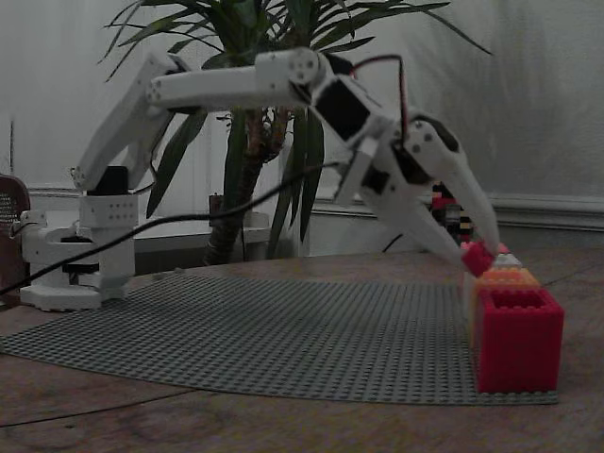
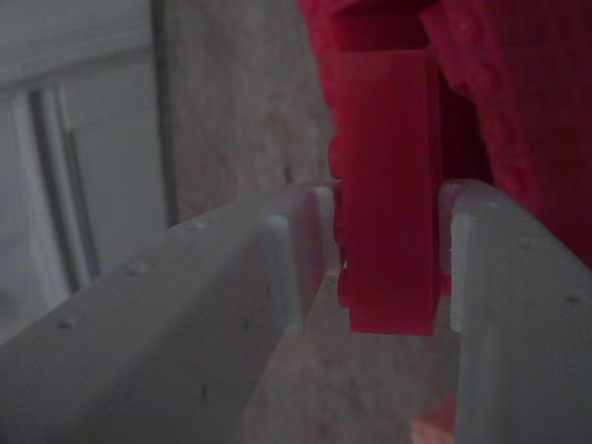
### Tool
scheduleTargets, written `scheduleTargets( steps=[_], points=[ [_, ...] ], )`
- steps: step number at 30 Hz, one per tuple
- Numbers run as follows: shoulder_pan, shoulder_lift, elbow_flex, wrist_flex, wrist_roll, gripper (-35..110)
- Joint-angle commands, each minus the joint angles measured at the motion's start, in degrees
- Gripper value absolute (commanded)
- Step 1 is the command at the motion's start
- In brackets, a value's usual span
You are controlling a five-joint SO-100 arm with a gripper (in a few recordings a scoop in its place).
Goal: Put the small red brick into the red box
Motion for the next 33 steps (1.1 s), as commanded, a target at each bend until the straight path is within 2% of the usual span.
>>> scheduleTargets(
  steps=[1,6,16,17,19,26,33],
  points=[
    [-0.7,1.41,-4.66,-5.01,-3.25,0],
    [-0.97,-0.53,-4.66,-9.58,-4.92,4],
    [-1.58,0.79,-4.22,-7.73,-5.1,14],
    [-1.67,1.67,-3.52,-7.56,-5.36,13],
    [-1.67,5.27,-0.44,-7.65,-5.62,0],
    [-3.87,34.54,26.98,-9.58,-4.31,0],
    [-8.61,64.16,60.21,0.35,-10.02,0]
  ],
)
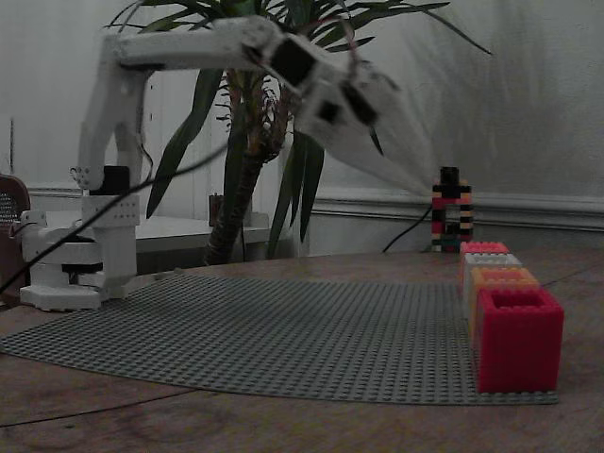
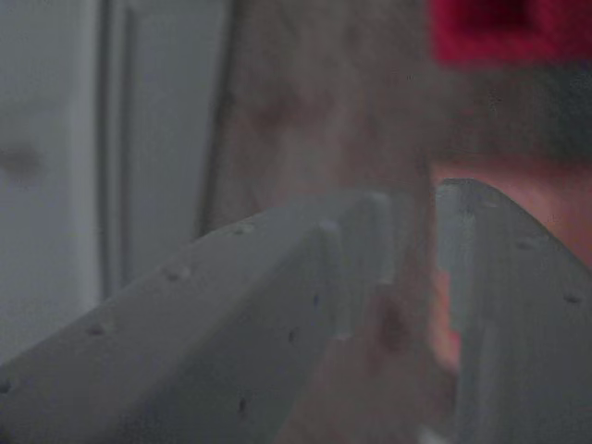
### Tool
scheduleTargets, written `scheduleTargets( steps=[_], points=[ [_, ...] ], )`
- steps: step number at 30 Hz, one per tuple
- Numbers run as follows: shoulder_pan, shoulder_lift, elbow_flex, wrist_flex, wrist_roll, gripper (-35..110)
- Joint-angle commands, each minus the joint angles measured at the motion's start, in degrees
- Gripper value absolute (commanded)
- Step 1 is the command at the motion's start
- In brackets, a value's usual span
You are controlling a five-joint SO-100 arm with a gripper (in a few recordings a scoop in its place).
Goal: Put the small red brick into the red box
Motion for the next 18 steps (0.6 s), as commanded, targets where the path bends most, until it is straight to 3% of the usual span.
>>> scheduleTargets(
  steps=[1,9,18],
  points=[
    [-3.96,22.15,16.44,5.1,-4.22,0],
    [-7.82,52.65,55.99,12.22,0.18,0],
    [-8.53,79.01,71.02,26.1,11.34,0]
  ],
)
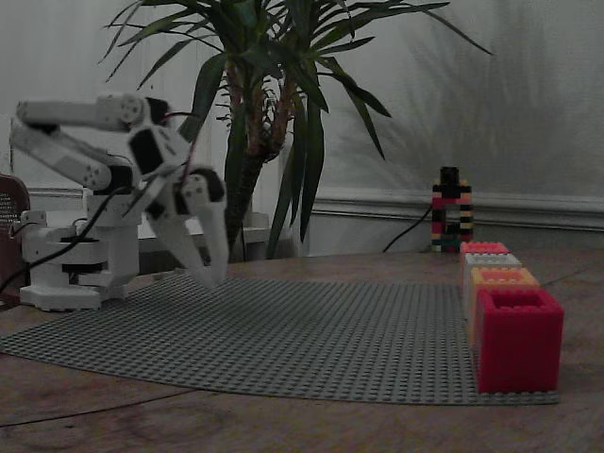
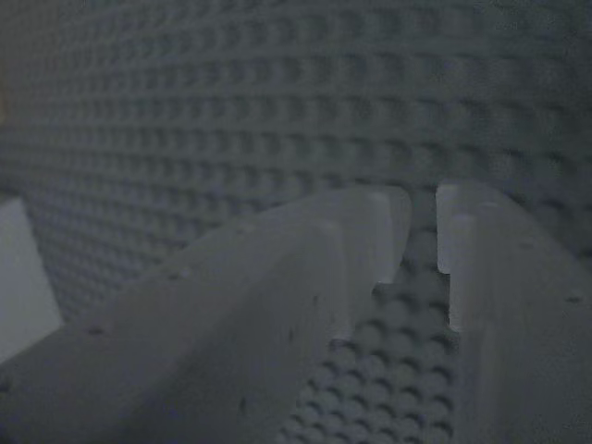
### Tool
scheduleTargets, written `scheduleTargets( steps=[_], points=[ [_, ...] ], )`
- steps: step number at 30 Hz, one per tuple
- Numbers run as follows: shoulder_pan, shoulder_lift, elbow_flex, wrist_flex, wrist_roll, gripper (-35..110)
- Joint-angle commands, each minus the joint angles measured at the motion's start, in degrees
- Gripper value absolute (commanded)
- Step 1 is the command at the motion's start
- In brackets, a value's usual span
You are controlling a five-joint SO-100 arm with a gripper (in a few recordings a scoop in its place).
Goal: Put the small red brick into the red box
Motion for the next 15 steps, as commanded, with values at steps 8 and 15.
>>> scheduleTargets(
  steps=[8,15],
  points=[
    [-0.35,20.21,2.72,12.22,5.54,0],
    [-1.14,23.12,3.34,13.36,7.65,0]
  ],
)
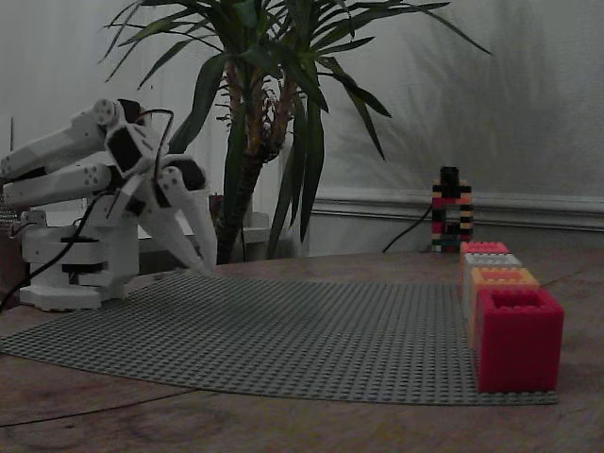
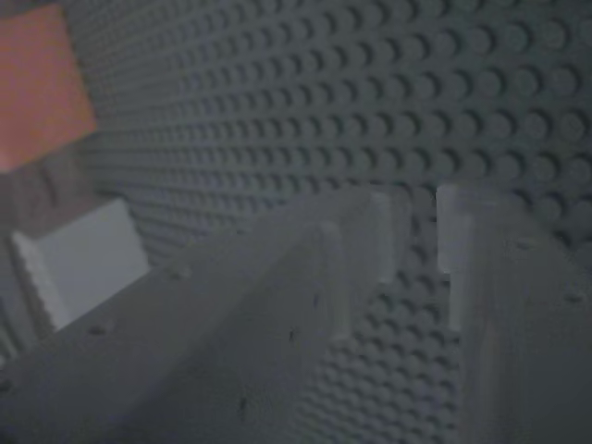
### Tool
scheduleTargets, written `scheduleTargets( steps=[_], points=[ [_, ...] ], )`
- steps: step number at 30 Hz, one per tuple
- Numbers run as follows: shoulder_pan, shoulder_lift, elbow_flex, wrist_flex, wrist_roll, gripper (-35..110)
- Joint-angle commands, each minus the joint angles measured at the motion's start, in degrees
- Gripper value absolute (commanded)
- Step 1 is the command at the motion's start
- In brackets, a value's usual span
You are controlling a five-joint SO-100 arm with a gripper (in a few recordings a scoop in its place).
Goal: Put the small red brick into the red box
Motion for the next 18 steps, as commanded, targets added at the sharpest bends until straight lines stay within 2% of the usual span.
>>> scheduleTargets(
  steps=[1,18],
  points=[
    [-1.23,0.7,0.0,1.41,0.97,0],
    [-2.2,0.7,0.0,1.41,1.14,0]
  ],
)
